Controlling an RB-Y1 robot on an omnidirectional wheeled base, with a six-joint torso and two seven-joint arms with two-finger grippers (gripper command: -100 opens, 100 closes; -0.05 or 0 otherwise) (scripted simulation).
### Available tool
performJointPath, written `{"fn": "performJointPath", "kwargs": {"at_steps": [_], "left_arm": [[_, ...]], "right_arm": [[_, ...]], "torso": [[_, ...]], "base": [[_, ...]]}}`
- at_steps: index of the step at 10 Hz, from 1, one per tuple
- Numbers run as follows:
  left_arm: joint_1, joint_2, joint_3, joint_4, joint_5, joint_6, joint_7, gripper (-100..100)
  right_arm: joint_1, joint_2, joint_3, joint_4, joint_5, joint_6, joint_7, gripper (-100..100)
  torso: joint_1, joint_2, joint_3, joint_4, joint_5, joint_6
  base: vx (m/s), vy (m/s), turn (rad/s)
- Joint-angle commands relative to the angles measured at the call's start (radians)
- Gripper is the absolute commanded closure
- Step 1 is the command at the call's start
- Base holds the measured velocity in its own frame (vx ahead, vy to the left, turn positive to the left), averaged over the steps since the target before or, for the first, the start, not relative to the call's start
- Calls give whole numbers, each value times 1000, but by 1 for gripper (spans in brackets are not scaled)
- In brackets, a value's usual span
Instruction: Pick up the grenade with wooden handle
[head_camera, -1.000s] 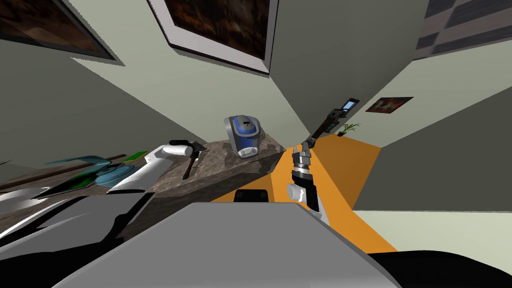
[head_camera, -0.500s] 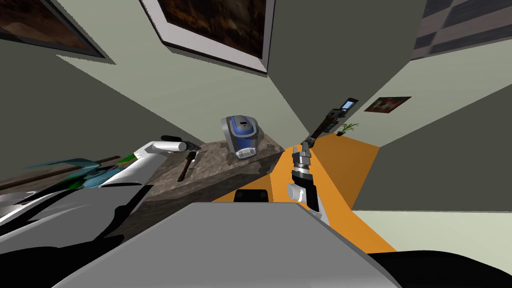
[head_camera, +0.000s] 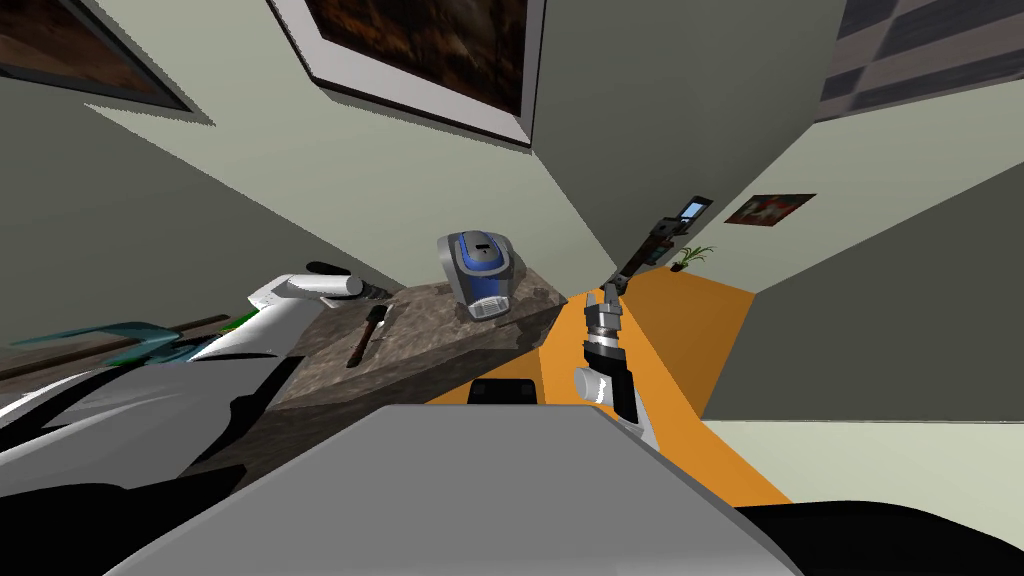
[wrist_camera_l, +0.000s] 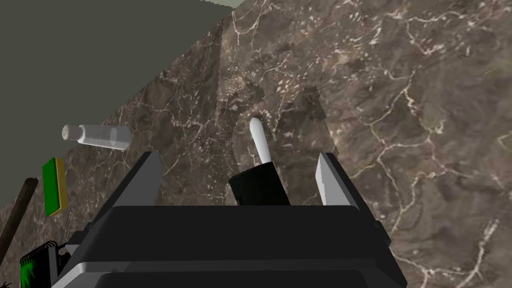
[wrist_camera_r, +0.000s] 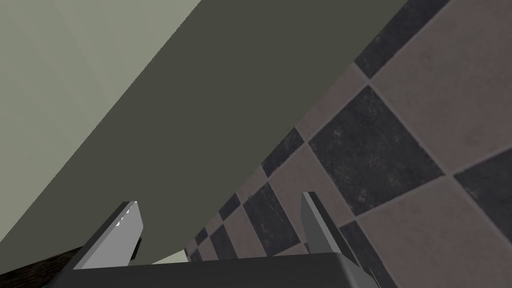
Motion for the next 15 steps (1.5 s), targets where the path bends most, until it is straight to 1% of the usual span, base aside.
{"fn": "performJointPath", "kwargs": {"at_steps": [1, 3, 4, 5, 6, 7, 8, 9, 10, 11, 12, 13, 14, 15], "left_arm": [[-40, 21, 15, 50, 3, 50, 29, -100], [-40, 21, 15, 89, 3, 54, 29, -100], [-74, 35, 26, 127, 1, 101, 56, -100], [-74, 35, 26, 151, 1, 101, 56, -100], [-104, 45, 34, 190, -2, 144, 81, -100], [-104, 45, 34, 209, -2, 144, 81, -100], [-129, 53, 42, 240, -5, 184, 103, -100], [-129, 53, 42, 264, -5, 184, 103, -100], [-149, 59, 47, 293, -7, 221, 124, -100], [-149, 59, 47, 312, -7, 221, 124, -100], [-162, 60, 51, 342, -10, 254, 142, -100], [-162, 60, 51, 361, -10, 254, 142, -100], [-169, 58, 53, 397, -12, 283, 157, -100], [-169, 58, 53, 404, -12, 283, 157, -100]], "right_arm": [[0, 0, 0, 0, 0, 0, 0, 0], [0, 0, 0, 0, 0, 0, 0, 0], [0, 0, 0, 0, 0, 0, 0, 0], [0, 0, 0, 0, 0, 0, 0, 0], [0, 0, 0, 0, 0, 0, 0, 0], [0, 0, 0, 0, 0, 0, 0, 0], [0, 0, 0, 0, 0, 0, 0, 0], [0, 0, 0, 0, 0, 0, 0, 0], [0, 0, 0, 0, 0, 0, 0, 0], [0, 0, 0, 0, 0, 0, 0, 0], [0, 0, 0, 0, 0, 0, 0, 0], [0, 0, 0, 0, 0, 0, 0, 0], [0, 0, 0, 0, 0, 0, 0, 0], [0, 0, 0, 0, 0, 0, 0, 0]], "torso": [[0, 0, 0, 0, 0, 0], [0, 0, 0, 0, 0, 0], [1, 1, 0, 0, 0, 0], [0, 0, 0, 0, 0, 0], [1, 0, 0, 0, 0, 0], [1, 0, 0, 0, 0, 0], [1, 0, 0, 0, 0, 0], [1, 0, 0, 0, 0, 0], [1, 1, 0, 0, 0, 0], [1, 1, 0, 0, 0, 0], [2, 1, 0, 0, 0, 0], [2, 1, 0, 0, 1, 0], [2, 1, 0, 0, 1, 0], [3, 1, 1, 0, 1, 0]], "base": [[26, -33, -13], [17, -23, -2], [17, -26, -17], [21, -21, -10], [27, -18, -11], [21, -15, -3], [15, -15, -4], [14, -12, -4], [17, -11, -1], [14, -7, 0], [13, 0, 6], [11, 1, 0], [8, 6, 8], [8, 6, 4]]}}
